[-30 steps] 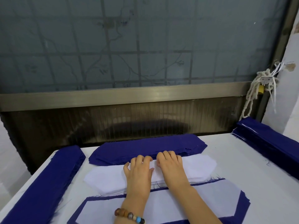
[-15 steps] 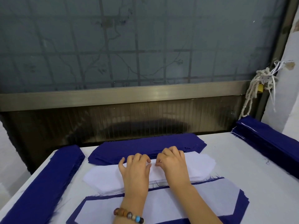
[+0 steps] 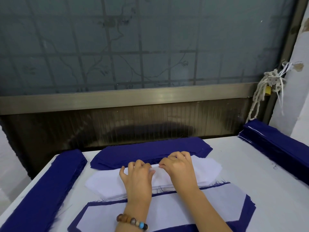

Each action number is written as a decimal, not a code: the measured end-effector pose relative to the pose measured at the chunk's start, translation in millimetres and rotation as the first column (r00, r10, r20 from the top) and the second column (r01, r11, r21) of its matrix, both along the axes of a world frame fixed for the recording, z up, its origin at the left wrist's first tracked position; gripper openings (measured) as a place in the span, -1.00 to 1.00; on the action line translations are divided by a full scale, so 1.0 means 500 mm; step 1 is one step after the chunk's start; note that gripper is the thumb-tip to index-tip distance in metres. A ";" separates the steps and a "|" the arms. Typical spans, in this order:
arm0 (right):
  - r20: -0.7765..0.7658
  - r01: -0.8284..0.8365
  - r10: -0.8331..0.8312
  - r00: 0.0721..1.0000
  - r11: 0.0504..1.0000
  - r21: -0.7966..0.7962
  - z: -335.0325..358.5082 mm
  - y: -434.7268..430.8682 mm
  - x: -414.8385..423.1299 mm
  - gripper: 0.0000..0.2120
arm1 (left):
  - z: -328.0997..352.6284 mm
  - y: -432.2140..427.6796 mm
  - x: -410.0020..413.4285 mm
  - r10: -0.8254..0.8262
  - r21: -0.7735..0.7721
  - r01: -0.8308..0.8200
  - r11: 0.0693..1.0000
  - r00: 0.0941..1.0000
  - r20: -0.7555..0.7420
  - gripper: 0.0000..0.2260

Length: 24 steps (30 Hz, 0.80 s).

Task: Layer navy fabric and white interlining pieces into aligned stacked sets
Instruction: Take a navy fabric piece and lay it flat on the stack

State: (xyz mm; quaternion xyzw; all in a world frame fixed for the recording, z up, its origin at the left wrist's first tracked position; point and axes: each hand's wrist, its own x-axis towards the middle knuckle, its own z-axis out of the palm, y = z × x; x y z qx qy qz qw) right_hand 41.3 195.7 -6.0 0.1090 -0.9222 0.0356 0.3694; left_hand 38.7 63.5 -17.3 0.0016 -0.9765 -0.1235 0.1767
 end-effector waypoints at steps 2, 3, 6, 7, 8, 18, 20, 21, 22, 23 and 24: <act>-0.042 -0.018 0.018 0.999 1.000 0.001 -0.002 0.005 -0.003 -0.76 | -0.002 0.000 -0.001 0.004 0.002 -0.004 1.000 1.000 0.006 -0.77; -0.055 -0.024 0.024 0.998 1.000 -0.003 -0.002 0.006 -0.003 -0.77 | -0.003 -0.001 -0.001 0.006 0.005 -0.006 1.000 1.000 0.010 -0.77; 0.032 0.031 -0.030 0.999 0.998 -0.046 0.003 0.013 -0.006 -0.77 | -0.006 -0.001 -0.001 0.007 0.012 -0.007 1.000 1.000 0.009 -0.78; 0.080 0.081 -0.077 0.994 0.995 -0.049 0.004 0.020 -0.007 -0.77 | -0.007 -0.002 -0.001 0.007 0.012 -0.007 1.000 1.000 0.002 -0.78; 0.135 0.128 -0.120 0.984 0.990 -0.054 0.005 0.032 -0.009 -0.80 | -0.007 -0.002 -0.001 0.011 0.011 -0.011 1.000 1.000 -0.004 -0.78; 0.481 0.457 -0.295 0.826 0.850 -0.263 -0.021 0.189 -0.014 -0.76 | 0.000 -0.027 -0.009 0.135 -0.127 -0.129 0.984 0.990 0.040 -0.68; 0.475 0.432 -0.269 0.838 0.858 -0.277 -0.021 0.195 -0.015 -0.81 | 0.006 -0.047 -0.012 0.164 -0.139 -0.155 0.978 0.985 0.051 -0.69; 0.456 0.407 -0.248 0.855 0.865 -0.294 -0.021 0.195 -0.015 -0.84 | 0.008 -0.058 -0.014 0.174 -0.132 -0.165 0.977 0.983 0.056 -0.71; 0.429 0.380 -0.228 0.874 0.871 -0.311 -0.021 0.194 -0.015 -0.87 | 0.010 -0.070 -0.017 0.182 -0.119 -0.173 0.978 0.981 0.063 -0.73; 0.400 0.351 -0.208 0.892 0.878 -0.326 -0.020 0.192 -0.015 -0.89 | 0.013 -0.083 -0.020 0.190 -0.105 -0.182 0.978 0.979 0.075 -0.76; 0.373 0.318 -0.185 0.909 0.888 -0.334 -0.018 0.189 -0.015 -0.90 | 0.016 -0.097 -0.021 0.200 -0.092 -0.191 0.977 0.976 0.091 -0.77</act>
